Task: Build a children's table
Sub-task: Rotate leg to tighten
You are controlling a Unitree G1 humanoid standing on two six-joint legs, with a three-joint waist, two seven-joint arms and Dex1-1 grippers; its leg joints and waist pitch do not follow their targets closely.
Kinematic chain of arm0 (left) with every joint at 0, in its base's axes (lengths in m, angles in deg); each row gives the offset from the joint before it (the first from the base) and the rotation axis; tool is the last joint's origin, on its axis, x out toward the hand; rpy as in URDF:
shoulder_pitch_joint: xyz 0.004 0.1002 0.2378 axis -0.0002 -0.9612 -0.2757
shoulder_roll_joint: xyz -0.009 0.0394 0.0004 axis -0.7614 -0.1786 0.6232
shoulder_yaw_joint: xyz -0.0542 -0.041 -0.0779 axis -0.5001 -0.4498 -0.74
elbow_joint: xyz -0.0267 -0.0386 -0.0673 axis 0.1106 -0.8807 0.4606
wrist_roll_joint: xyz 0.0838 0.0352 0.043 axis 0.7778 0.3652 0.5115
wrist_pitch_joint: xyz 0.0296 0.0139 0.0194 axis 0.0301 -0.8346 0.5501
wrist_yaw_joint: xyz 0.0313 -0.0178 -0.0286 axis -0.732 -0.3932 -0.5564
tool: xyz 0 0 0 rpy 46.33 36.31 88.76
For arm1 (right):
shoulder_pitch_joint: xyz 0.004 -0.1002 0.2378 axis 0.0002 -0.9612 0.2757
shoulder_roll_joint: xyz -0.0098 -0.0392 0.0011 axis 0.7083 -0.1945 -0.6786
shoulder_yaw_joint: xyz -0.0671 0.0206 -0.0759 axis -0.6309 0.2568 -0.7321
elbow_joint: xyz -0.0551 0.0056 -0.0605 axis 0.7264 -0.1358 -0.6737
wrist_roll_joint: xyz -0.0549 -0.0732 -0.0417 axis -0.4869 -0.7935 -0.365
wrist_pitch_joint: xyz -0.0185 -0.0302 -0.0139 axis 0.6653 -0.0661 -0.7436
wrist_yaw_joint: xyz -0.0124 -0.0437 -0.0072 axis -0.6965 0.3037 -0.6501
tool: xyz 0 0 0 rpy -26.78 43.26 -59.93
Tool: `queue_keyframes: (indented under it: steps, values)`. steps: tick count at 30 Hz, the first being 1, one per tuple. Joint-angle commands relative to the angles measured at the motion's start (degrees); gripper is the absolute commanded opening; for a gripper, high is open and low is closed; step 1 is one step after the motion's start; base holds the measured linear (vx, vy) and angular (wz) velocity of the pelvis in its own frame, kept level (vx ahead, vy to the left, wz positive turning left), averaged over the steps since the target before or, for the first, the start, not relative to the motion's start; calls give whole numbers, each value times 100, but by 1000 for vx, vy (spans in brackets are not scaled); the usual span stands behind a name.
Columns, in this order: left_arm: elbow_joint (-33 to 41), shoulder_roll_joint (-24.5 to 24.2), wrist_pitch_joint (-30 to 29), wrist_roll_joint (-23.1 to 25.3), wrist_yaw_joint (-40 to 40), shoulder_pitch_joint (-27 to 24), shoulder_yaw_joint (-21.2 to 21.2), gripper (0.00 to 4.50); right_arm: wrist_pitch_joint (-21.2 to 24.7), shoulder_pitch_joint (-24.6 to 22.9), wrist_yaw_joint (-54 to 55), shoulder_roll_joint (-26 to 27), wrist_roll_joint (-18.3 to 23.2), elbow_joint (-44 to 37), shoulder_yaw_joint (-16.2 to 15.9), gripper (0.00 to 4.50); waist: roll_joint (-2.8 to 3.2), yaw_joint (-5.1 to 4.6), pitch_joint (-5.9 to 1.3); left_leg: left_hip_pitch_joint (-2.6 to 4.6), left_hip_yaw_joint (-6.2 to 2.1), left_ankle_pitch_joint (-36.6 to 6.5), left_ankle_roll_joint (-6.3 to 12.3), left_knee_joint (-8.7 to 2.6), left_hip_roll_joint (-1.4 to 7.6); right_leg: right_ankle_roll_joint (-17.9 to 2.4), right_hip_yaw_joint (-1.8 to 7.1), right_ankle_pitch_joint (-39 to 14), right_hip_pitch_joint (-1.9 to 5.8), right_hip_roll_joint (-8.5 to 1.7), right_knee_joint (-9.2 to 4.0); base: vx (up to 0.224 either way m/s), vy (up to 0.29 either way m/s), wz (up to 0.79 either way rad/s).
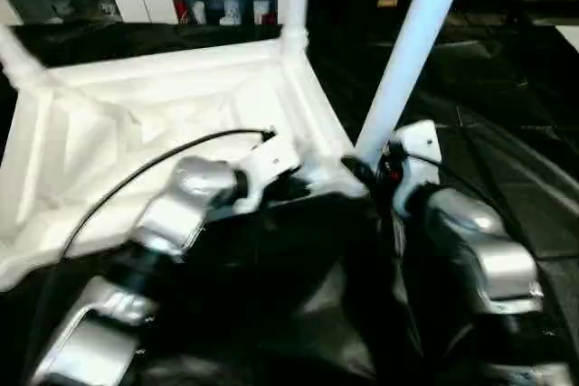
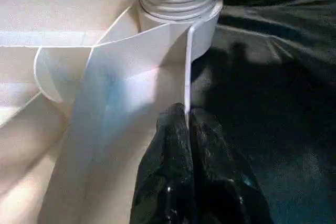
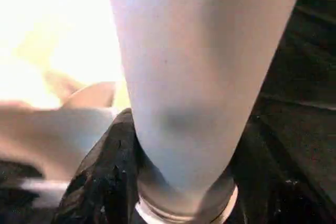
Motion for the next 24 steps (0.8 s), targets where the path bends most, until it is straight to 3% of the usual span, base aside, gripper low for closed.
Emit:
queue_keyframes:
  steps: [1, 3, 6, 7, 10, 12, 14, 17, 20, 24]
  values:
    - [-269, 321, -94, 118, -427, 76, 202, 0, 309, -182, 352, 427, -55, 683, -396, 206, 47, -47, -289, 156, -287, -2110, -109, -491, 333, -476, 218, -3605, 121, -489, -580, 0, 0, 0]
    - [-281, 331, -91, 113, -388, 73, 206, 0, 226, -142, 373, 453, -69, 730, -451, 206, 54, -46, -294, 173, -300, -2242, -115, -507, 336, -413, 212, -3581, 123, -498, -594, 0, 0, 0]
    - [-265, 290, -97, 108, -297, 58, 203, 0, 107, -121, 190, 428, -61, 658, -554, 206, 53, -49, -296, 130, -309, -2224, -92, -551, 355, -412, 217, -3244, 160, -503, -583, 0, 0, 0]
    - [-257, 271, -104, 108, -268, 54, 194, 0, 70, -126, 69, 405, -64, 591, -604, 260, 49, -45, -298, 137, -296, -2212, -78, -551, 355, -446, 228, -3130, 152, -499, -577, 0, 0, 0]
    - [-237, 183, -107, 78, -159, 46, 163, 0, -3, -200, -298, 273, -1, 307, -707, 274, 46, -25, -298, 135, -274, -2137, -28, -545, 360, -533, 254, -2898, 163, -505, -561, 0, 0, 0]
    - [-192, 65, -63, 15, 28, 26, 141, 0, -31, -228, -574, 52, 66, 42, -719, 309, 42, -15, -301, 128, -259, -2054, 9, -541, 359, -555, 264, -2803, 170, -503, -557, 0, 0, 0]
    - [-142, -15, -16, -19, 164, 10, 136, 0, -60, -194, -767, -148, 60, -74, -736, 321, 33, -17, -330, 72, -245, -1671, 108, -528, 361, -727, 268, -2344, 238, -505, -489, 0, 0, 0]
    - [-7, -160, 89, -68, 407, -45, 157, 0, -49, -144, -1299, -657, 85, -221, -861, 328, 20, -1, -331, 96, -207, -1524, 198, -494, 358, -836, 280, -2186, 227, -487, -484, 0, 0, 0]
    - [272, -436, 108, -141, 770, -157, 189, 0, -438, -163, -2348, -1692, 13, -366, -990, 328, 20, 14, -352, 77, -179, -1297, 365, -445, 377, -1035, 285, -1873, 263, -492, -439, 0, 0, 0]
    - [552, -723, 197, -275, 1170, -287, 180, 0, -717, -266, -3325, -2391, 298, -527, -665, 328, 11, 39, -395, 58, -131, -801, 656, -361, 363, -1372, 300, -1037, 293, -473, -343, 65, -27, 5]
